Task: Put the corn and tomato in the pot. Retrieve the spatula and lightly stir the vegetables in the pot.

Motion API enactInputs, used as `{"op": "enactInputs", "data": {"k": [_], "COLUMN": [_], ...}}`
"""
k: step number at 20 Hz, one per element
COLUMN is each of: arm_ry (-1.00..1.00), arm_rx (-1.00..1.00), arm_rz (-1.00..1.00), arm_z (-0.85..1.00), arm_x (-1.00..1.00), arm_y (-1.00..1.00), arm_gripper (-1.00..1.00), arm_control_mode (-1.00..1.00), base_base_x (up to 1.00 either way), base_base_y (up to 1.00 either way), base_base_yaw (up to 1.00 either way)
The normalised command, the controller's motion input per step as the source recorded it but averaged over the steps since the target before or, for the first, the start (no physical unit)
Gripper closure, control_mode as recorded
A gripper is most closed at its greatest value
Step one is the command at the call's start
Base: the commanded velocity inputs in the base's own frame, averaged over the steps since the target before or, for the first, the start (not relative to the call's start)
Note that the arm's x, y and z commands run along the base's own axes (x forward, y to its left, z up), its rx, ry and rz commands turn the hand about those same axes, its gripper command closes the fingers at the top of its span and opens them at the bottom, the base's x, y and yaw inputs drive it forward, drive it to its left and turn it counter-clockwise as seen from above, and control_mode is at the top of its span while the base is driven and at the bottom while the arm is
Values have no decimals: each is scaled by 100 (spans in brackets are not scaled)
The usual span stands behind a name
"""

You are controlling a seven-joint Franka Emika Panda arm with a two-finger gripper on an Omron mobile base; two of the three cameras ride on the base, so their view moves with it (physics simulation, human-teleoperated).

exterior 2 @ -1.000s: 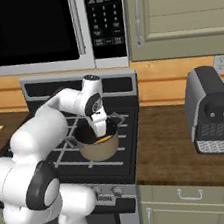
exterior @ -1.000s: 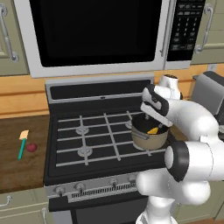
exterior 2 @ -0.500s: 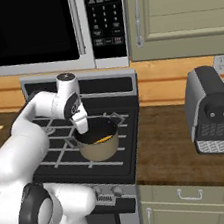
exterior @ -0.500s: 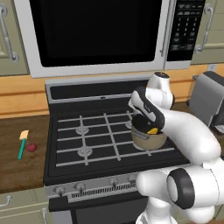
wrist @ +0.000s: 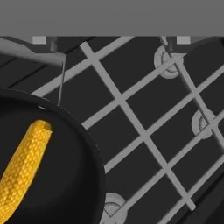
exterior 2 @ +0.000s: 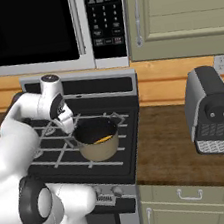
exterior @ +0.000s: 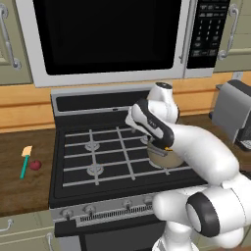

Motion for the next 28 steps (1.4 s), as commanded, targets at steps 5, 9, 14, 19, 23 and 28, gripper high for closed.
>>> {"op": "enactInputs", "data": {"k": [5,9,14,19,23,28], "arm_ry": [0,2,-1,-4,-6,0], "arm_rx": [-3,-9,-7,-8,-7,0], "arm_rz": [48,48,23,5,-2,0], "arm_z": [-18,-50,-48,-32,-16,0], "arm_x": [5,25,12,11,5,0], "arm_y": [100,100,100,100,88,0], "arm_gripper": [-100,-100,-100,-100,-100,-100], "arm_control_mode": [-100,-100,-100,-100,-100,-100], "base_base_x": [0,0,0,0,0,0], "base_base_y": [0,0,0,0,0,0], "base_base_yaw": [0,0,0,0,0,0]}}
